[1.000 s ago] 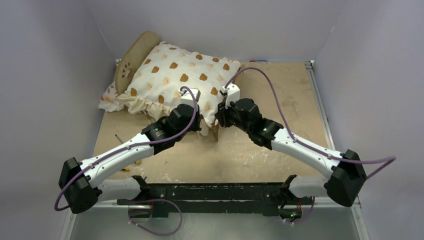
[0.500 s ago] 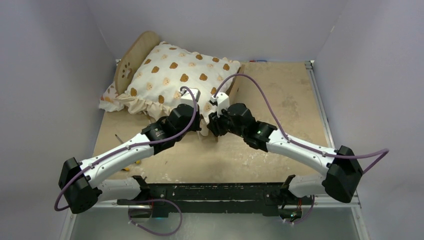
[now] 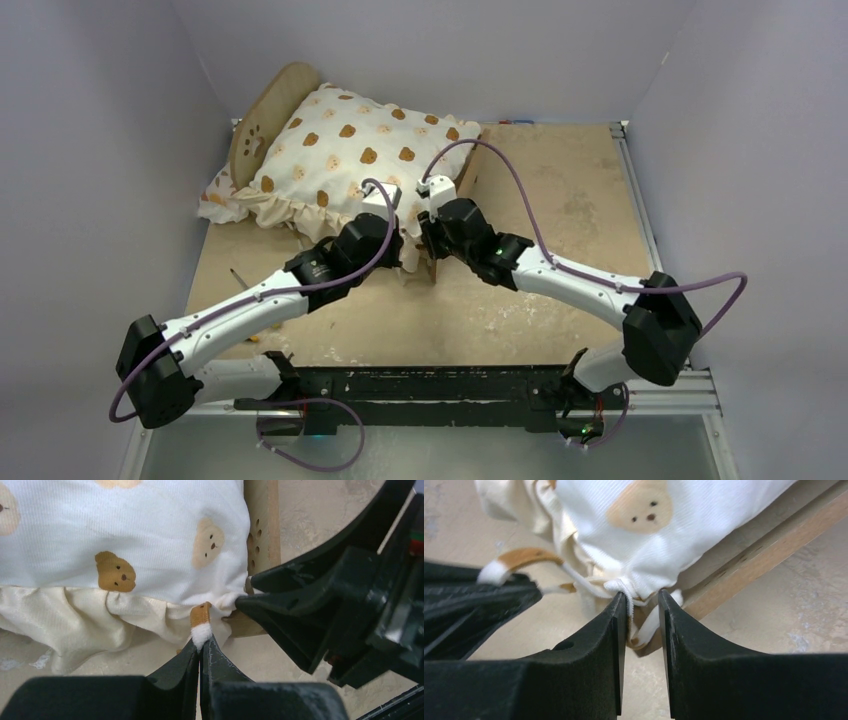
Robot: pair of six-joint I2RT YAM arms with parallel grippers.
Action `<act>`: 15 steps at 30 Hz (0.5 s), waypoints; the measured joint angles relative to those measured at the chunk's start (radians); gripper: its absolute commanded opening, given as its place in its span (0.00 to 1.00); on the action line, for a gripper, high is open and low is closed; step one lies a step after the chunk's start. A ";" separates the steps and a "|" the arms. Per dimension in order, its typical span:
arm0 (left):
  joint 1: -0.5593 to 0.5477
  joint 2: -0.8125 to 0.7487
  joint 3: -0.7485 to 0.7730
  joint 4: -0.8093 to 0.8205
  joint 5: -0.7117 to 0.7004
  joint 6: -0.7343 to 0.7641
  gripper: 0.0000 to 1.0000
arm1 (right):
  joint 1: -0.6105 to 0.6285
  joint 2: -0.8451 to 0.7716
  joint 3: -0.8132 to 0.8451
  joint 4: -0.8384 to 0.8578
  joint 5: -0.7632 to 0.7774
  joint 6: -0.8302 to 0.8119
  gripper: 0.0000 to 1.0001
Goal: Set up the pet bed
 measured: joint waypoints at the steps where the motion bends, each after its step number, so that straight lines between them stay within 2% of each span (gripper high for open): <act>1: 0.000 -0.002 -0.004 0.002 0.000 0.000 0.00 | -0.009 0.020 0.015 0.001 0.011 0.001 0.32; 11: 0.000 -0.026 -0.052 0.065 0.009 -0.017 0.00 | -0.046 0.118 0.075 0.031 0.044 0.004 0.34; 15: 0.000 -0.023 -0.074 0.088 0.037 -0.027 0.13 | -0.046 0.127 0.075 0.049 0.051 0.009 0.36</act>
